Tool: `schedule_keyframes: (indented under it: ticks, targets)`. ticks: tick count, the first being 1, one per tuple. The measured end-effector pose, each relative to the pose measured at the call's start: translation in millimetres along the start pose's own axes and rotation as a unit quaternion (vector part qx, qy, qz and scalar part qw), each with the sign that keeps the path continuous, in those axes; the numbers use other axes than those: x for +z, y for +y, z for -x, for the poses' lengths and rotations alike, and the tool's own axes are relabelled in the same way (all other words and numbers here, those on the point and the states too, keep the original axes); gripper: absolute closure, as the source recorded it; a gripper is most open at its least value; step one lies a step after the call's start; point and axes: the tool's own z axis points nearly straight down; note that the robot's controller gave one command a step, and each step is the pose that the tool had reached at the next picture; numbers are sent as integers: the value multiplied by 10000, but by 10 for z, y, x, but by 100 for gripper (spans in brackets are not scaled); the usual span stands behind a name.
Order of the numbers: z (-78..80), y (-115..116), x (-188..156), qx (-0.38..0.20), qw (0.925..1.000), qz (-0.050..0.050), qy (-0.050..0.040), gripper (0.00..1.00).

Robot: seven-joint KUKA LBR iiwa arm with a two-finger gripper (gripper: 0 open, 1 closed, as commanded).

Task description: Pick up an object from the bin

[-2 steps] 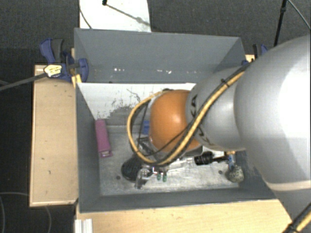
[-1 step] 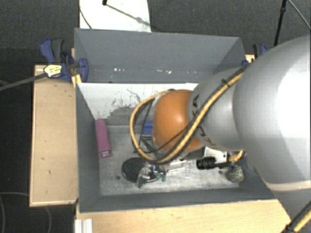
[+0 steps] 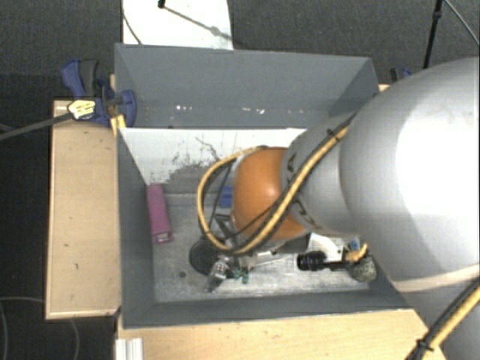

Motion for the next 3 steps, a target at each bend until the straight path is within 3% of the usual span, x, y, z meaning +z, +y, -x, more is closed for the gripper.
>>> schedule_keyframes:
  ticks: [1, 2, 3]
  targets:
    - [4, 6, -9, 8, 10000, 4, -12, 0]
    - [23, 13, -33, 22, 10000, 20, -37, 100]
    - [32, 22, -557, 7, 10000, 9, -23, 100]
